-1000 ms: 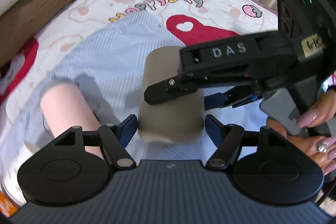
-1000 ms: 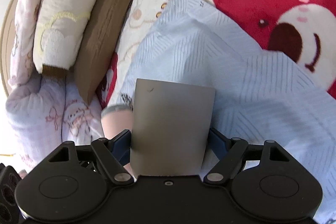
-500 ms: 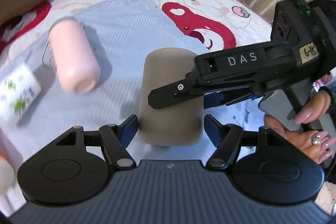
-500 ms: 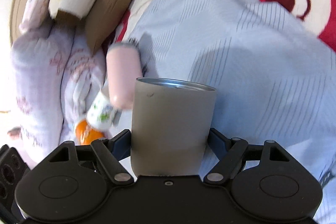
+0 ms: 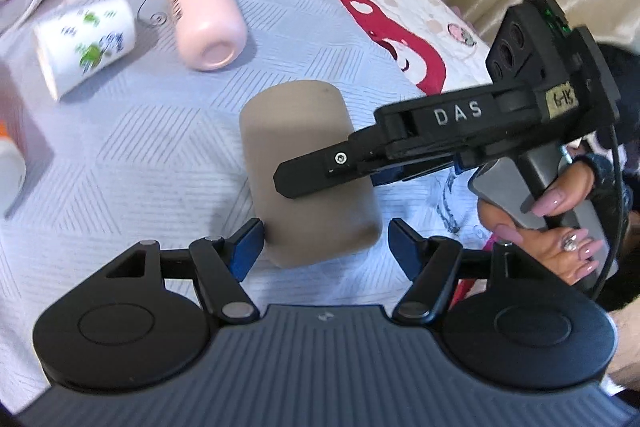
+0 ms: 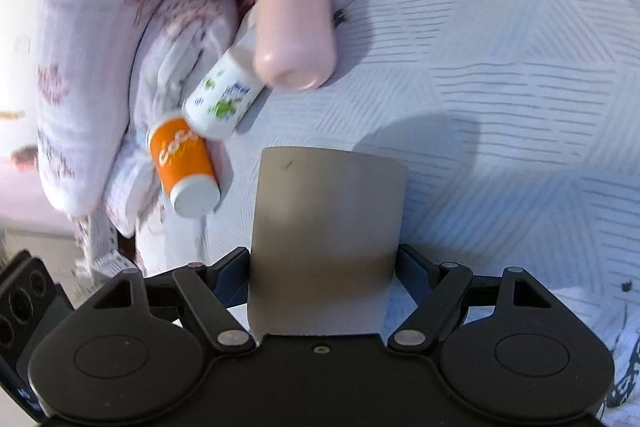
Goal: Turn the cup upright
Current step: 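Lift the grey tumbler with the right gripper and rotate it open end up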
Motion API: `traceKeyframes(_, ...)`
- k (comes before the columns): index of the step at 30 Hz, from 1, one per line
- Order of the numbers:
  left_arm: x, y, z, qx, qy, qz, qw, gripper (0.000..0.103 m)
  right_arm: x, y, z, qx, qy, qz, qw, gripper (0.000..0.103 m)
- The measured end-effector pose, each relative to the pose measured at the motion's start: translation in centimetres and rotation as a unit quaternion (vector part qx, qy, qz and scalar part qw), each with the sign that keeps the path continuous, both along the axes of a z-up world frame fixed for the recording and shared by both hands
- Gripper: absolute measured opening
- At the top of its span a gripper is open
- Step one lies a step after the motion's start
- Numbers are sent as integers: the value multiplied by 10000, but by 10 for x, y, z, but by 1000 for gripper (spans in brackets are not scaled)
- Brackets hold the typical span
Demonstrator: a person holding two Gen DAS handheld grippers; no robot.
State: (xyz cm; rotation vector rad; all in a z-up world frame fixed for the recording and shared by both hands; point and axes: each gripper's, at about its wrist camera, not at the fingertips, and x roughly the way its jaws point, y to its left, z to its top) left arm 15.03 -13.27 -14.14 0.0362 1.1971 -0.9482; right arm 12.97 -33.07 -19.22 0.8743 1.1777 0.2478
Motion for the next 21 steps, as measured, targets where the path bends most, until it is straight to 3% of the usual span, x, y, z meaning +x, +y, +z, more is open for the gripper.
traceKeyframes(5, 5, 6, -6, -268, 10, 306, 9992, 67, 5, 9, 4, -173, -57, 133, 9997, 83)
traceKeyframes(12, 7, 12, -9, -480, -181, 490, 9975, 67, 10, -1, -1, 92, 83, 245, 9996, 89)
traceKeyframes(16, 15, 17, -14, -698, -102, 728, 9949, 67, 13, 3, 0, -187, 32, 243, 9995, 90)
traceKeyframes(18, 13, 17, -11, -728, -215, 751, 9943, 61, 15, 4, -1, -171, -26, 294, 9994, 84)
traceKeyframes(21, 4, 15, -5, -616, -514, 735, 9941, 60, 16, 9, 4, -342, -289, 481, 9978, 84)
